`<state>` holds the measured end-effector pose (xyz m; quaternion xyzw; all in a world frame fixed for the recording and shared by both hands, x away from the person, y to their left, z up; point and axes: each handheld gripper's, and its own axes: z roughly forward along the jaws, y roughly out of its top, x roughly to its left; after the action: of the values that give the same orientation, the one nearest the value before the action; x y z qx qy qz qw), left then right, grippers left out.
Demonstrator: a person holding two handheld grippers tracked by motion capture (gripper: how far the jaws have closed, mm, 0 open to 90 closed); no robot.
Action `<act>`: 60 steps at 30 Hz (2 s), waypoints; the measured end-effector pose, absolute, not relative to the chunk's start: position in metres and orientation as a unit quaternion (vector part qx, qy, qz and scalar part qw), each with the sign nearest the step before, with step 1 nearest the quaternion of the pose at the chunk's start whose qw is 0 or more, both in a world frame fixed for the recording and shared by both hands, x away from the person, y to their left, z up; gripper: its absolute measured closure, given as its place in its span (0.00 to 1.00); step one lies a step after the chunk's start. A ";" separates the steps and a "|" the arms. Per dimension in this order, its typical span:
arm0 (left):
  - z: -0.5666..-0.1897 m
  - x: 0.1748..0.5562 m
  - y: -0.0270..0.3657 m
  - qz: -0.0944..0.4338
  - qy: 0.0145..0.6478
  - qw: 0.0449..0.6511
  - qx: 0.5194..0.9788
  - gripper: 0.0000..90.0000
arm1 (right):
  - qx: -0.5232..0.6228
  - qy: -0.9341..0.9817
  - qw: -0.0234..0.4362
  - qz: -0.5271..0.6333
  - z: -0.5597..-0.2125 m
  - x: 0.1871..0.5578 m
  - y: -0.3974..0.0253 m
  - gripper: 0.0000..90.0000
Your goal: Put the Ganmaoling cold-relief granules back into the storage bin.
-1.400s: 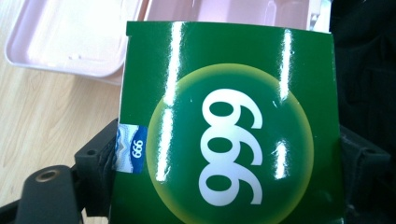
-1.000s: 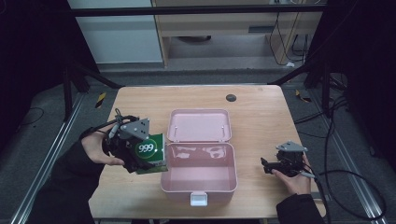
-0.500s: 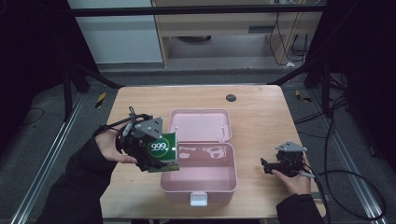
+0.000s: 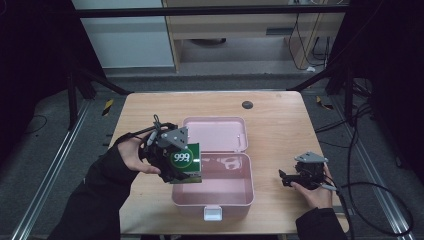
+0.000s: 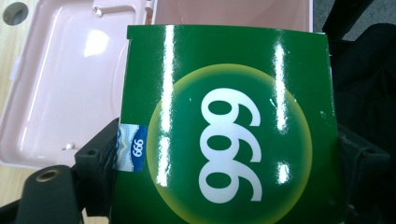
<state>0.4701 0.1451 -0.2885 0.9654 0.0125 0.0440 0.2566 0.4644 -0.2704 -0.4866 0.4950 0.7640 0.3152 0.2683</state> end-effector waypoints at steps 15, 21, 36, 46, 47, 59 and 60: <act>-0.309 0.478 0.127 0.040 -0.002 0.242 0.969 0.16 | 0.492 0.768 0.267 0.311 -0.488 0.465 -0.270 0.02; -0.322 0.480 0.125 0.036 -0.006 0.232 0.972 0.16 | 0.492 0.769 0.266 0.309 -0.488 0.465 -0.269 0.02; -0.348 0.481 0.126 0.020 0.003 0.229 0.973 0.16 | 0.489 0.774 0.263 0.304 -0.490 0.465 -0.268 0.02; -0.364 0.480 0.128 0.016 0.005 0.229 0.973 0.16 | 0.489 0.776 0.260 0.303 -0.490 0.466 -0.268 0.02; -0.365 0.479 0.128 0.017 0.005 0.227 0.974 0.16 | 0.489 0.776 0.260 0.303 -0.490 0.466 -0.268 0.02; -0.373 0.479 0.133 0.015 0.012 0.235 0.972 0.11 | 0.491 0.778 0.257 0.296 -0.490 0.466 -0.267 0.01; -0.372 0.478 0.134 0.015 0.014 0.238 0.971 0.11 | 0.491 0.778 0.257 0.296 -0.490 0.466 -0.267 0.01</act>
<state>0.4784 0.1344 -0.3719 0.9710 0.0139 0.0154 0.2382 0.4660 -0.2672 -0.4902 0.4908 0.7780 0.2959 0.2575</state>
